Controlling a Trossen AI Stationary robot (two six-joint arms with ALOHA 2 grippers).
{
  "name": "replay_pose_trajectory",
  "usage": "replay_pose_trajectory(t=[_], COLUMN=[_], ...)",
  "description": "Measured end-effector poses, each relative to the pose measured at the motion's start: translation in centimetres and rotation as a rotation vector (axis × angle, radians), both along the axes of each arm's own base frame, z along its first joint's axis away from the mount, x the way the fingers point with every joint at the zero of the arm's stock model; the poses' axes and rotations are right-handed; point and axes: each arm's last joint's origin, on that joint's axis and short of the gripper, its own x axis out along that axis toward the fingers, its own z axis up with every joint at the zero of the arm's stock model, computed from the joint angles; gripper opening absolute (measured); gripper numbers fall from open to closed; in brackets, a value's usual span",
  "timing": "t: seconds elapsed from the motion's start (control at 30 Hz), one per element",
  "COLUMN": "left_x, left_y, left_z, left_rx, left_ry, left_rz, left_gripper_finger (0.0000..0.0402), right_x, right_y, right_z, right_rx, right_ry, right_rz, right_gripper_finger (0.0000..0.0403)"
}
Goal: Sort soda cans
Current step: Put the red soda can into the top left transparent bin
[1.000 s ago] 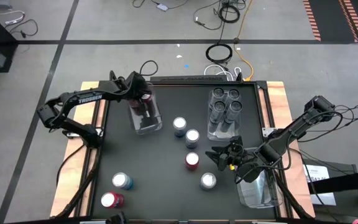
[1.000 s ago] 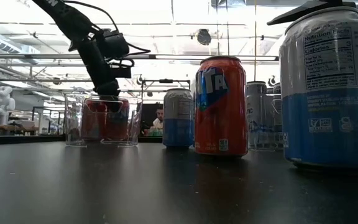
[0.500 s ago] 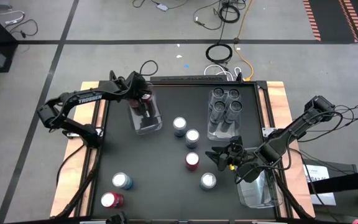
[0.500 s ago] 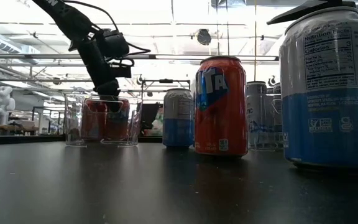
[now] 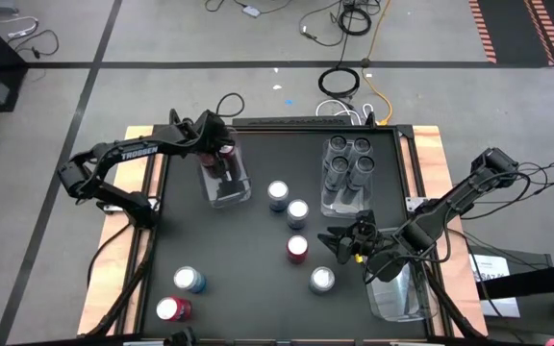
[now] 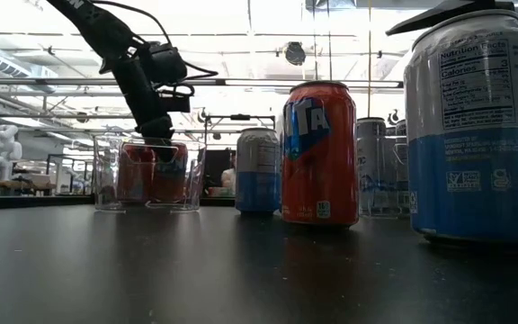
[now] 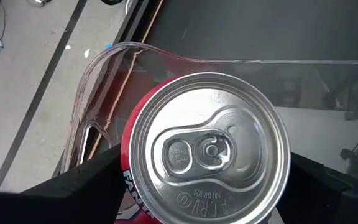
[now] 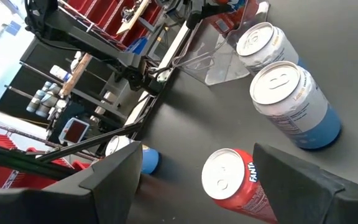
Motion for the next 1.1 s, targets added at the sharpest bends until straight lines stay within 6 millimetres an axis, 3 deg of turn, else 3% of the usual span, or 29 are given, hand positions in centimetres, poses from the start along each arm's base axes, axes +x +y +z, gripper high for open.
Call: replay_pose_trajectory(t=[0.17, 0.43, 0.63, 0.9, 1.1], left_x=[0.0, 0.0, 0.0, 0.1, -0.5], left_y=[0.0, 0.1, 0.4, 0.9, -0.4], left_z=[0.0, 0.2, 0.6, 4.5, 8.0], left_rx=[0.0, 0.018, 0.1, 0.209, 0.125], left_ry=[0.0, -0.004, 0.058, 0.066, -0.043], left_rz=[0.0, 0.005, 0.018, 0.088, 0.252], left_gripper_finger=[0.0347, 0.0394, 0.0398, 0.0398, 0.0398], right_x=[0.1, 0.1, 0.1, 0.1, 0.1], right_y=[0.1, 0.1, 0.1, 0.1, 0.1], right_z=[0.3, 0.3, 0.3, 0.3, 0.2], right_rx=[-0.002, -0.004, -0.005, -0.018, -0.079], right_ry=[-0.02, -0.019, -0.018, -0.012, 0.015], right_rz=[0.009, 0.01, 0.01, 0.016, 0.041], right_gripper_finger=[0.0297, 0.0297, 0.0297, 0.0297, 0.0297])
